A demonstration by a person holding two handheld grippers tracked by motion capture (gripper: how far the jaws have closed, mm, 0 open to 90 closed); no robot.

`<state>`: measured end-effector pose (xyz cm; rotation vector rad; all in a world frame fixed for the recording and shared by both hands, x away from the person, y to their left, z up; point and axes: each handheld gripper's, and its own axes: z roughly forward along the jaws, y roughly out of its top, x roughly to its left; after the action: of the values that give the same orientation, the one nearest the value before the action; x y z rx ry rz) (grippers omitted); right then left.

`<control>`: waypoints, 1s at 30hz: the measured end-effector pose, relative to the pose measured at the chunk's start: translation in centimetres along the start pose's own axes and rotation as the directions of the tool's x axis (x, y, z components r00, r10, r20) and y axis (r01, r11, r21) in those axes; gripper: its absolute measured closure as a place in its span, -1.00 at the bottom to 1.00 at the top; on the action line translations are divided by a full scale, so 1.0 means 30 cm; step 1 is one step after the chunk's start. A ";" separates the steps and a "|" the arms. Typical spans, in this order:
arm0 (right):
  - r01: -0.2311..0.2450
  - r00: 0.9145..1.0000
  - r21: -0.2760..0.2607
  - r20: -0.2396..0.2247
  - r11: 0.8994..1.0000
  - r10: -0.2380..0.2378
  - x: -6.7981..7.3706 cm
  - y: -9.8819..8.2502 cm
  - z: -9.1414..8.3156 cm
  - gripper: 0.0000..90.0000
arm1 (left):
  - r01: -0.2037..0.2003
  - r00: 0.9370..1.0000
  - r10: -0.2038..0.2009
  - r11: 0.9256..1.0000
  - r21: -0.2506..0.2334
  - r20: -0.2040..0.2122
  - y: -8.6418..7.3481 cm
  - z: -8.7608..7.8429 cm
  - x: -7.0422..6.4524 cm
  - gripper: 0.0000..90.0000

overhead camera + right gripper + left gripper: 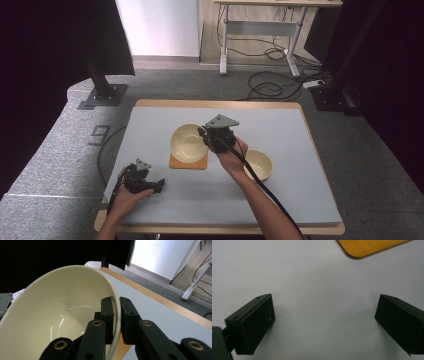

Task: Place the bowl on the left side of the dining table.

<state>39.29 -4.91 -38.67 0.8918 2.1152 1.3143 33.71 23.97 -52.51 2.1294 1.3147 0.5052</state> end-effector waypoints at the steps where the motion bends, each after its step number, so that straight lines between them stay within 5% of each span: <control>1: -0.001 1.000 0.002 -0.001 1.000 0.001 0.000 -0.001 0.005 0.82 | 0.000 1.000 0.000 1.000 0.001 0.000 0.000 0.000 0.000 -0.94; 30: -0.034 0.999 0.082 0.012 0.996 0.033 -0.012 -0.068 0.132 0.82 | 0.001 1.000 -0.001 1.000 0.001 0.000 0.000 0.000 0.000 -0.94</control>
<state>41.74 -3.52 -42.13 0.9698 2.1685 1.2435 33.72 23.96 -52.51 2.1290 1.3167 0.5048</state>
